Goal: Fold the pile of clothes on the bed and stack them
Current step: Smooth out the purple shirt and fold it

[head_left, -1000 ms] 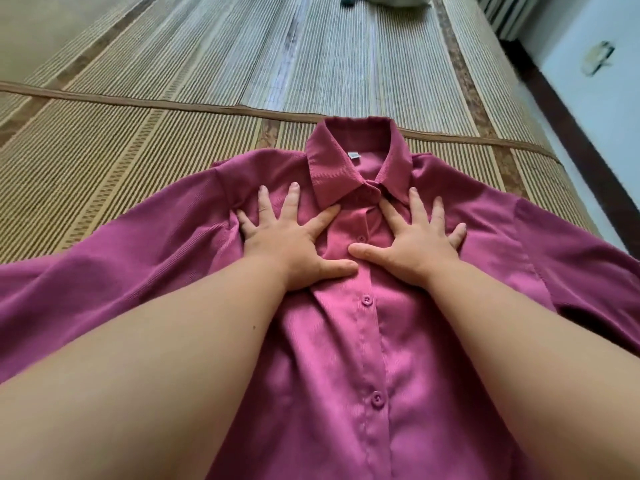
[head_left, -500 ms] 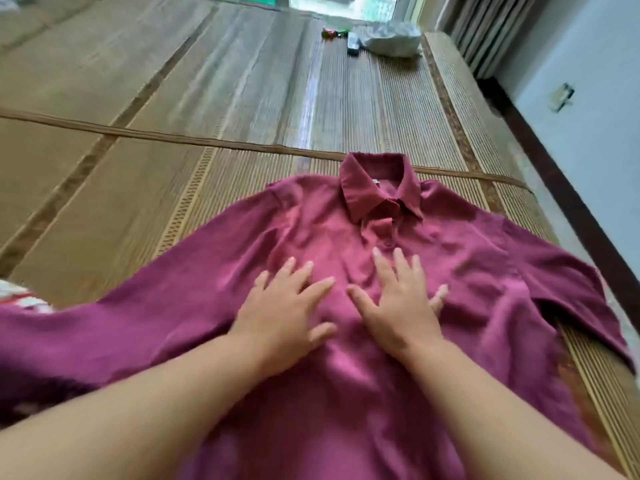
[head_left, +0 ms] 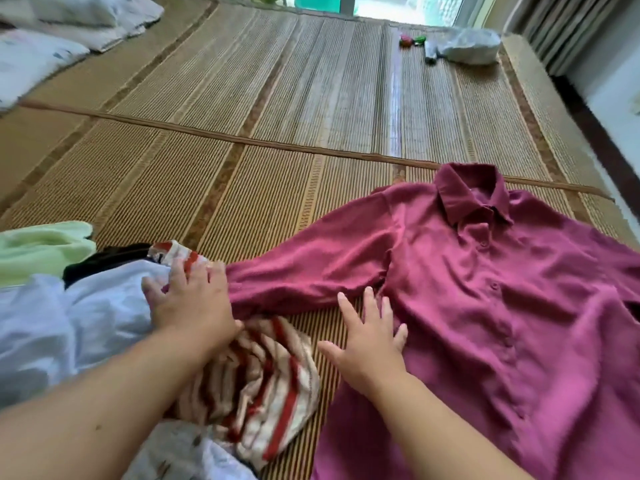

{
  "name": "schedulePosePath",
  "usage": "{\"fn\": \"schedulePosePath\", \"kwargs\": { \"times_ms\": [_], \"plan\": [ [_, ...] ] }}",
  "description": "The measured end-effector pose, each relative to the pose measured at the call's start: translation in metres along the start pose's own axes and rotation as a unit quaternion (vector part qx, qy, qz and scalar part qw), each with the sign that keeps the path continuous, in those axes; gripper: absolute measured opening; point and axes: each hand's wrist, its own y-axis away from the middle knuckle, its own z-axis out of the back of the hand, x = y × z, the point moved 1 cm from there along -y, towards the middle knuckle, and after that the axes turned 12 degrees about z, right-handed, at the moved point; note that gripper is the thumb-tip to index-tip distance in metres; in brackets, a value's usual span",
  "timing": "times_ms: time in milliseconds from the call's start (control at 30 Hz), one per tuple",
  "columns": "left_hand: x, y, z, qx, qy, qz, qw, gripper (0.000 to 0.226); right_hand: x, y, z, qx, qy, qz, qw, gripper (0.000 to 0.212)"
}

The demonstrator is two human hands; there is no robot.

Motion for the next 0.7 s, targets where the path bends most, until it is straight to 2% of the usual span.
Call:
{"fn": "schedulePosePath", "kwargs": {
  "times_ms": [133,200,300,400,500,533,567,600,667,700],
  "plan": [
    [0.027,-0.019,0.015,0.089,0.084,0.022,0.992,0.081,0.028,-0.012,0.010,-0.014,-0.052,0.009,0.999,0.092],
    [0.034,-0.024,0.018,0.134,0.137,-0.004,0.981,0.071,0.043,-0.016,0.015,-0.019,-0.083,0.043,0.995,0.092],
    [0.044,-0.029,0.029,0.147,0.238,-0.044,0.959,0.047,0.072,-0.020,0.020,-0.030,-0.079,0.095,0.992,0.087],
    [0.057,-0.028,0.050,0.155,0.390,-0.094,0.903,0.041,0.103,-0.022,0.026,-0.067,-0.053,0.121,0.989,0.066],
    [0.070,-0.027,0.072,0.153,0.509,-0.140,0.835,0.050,0.127,-0.022,0.038,-0.200,-0.143,0.146,0.958,0.035],
    [0.076,-0.031,0.078,0.157,0.546,-0.143,0.811,0.056,0.134,-0.023,0.042,-0.213,-0.179,0.149,0.949,0.033],
    [0.082,-0.037,0.084,0.141,0.560,-0.147,0.803,0.063,0.141,-0.025,0.045,-0.190,-0.212,0.153,0.946,0.036],
    [0.087,-0.046,0.087,0.103,0.540,-0.149,0.822,0.069,0.148,-0.027,0.045,-0.135,-0.232,0.156,0.951,0.042],
    [0.097,-0.071,0.084,0.027,0.434,-0.127,0.891,0.076,0.155,-0.030,0.041,-0.009,-0.204,0.154,0.967,0.058],
    [0.101,-0.083,0.078,0.012,0.375,-0.101,0.922,0.081,0.155,-0.030,0.038,0.028,-0.175,0.148,0.973,0.063]
  ]
}}
